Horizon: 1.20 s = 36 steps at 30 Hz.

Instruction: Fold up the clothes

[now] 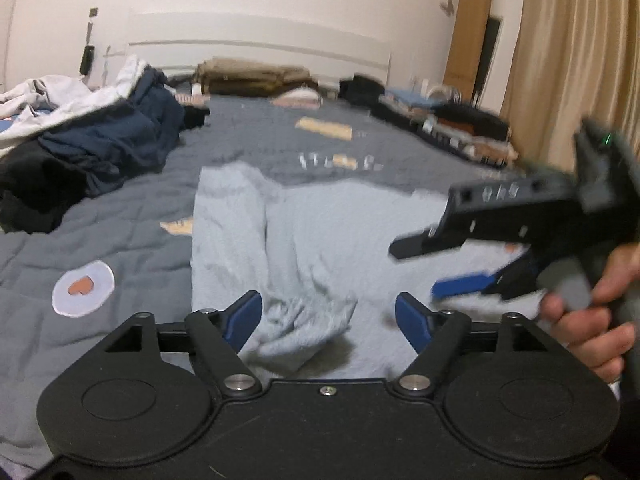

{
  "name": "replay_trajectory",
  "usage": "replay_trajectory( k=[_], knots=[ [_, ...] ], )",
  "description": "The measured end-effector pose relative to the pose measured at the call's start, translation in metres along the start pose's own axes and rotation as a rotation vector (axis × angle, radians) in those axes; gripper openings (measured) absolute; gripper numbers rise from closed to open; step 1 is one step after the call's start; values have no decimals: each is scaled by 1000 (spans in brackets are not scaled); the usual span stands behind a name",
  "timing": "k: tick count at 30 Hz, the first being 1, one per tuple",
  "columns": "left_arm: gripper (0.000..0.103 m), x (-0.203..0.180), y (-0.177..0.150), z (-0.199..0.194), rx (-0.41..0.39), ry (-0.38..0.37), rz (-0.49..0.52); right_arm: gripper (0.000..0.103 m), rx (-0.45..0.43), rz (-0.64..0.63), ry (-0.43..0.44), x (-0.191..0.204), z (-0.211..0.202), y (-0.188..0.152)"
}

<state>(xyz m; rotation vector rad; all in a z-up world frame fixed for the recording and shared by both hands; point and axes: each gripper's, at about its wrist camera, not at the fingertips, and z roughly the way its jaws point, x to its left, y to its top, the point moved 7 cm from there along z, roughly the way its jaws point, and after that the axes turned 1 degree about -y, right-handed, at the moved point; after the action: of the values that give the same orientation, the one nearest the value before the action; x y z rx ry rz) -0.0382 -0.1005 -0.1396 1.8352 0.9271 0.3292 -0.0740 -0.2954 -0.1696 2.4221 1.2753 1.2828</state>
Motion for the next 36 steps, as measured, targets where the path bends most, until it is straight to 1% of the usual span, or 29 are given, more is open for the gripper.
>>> replay_trajectory(
  k=[2, 5, 7, 10, 13, 16, 20, 26, 32, 36],
  knots=[
    [89, 5, 9, -10, -44, 16, -42, 72, 17, 4, 37, 6, -1, -4],
    [89, 24, 18, -15, -78, 70, -123, 72, 45, 11, 103, 17, -2, -12],
    [89, 39, 18, -15, -76, 99, -199, 72, 65, 11, 137, 25, -1, -19],
    [89, 60, 15, -14, -68, 142, -306, 72, 91, -25, 139, 36, 6, -31],
    [90, 75, 12, -15, -64, 183, -364, 72, 102, -47, 128, 41, 14, -39],
    [90, 83, 11, -18, -65, 208, -380, 72, 105, -52, 118, 45, 22, -42],
    [90, 91, 8, -24, -71, 225, -378, 72, 118, -57, 136, 51, 28, -47],
    [91, 95, 5, -26, -62, 236, -378, 72, 121, -61, 125, 53, 37, -52],
    [91, 94, 5, -27, -62, 235, -381, 72, 110, -65, 149, 55, 44, -53],
    [91, 92, 6, -27, -63, 237, -364, 72, 103, -61, 155, 53, 49, -54]
  ],
)
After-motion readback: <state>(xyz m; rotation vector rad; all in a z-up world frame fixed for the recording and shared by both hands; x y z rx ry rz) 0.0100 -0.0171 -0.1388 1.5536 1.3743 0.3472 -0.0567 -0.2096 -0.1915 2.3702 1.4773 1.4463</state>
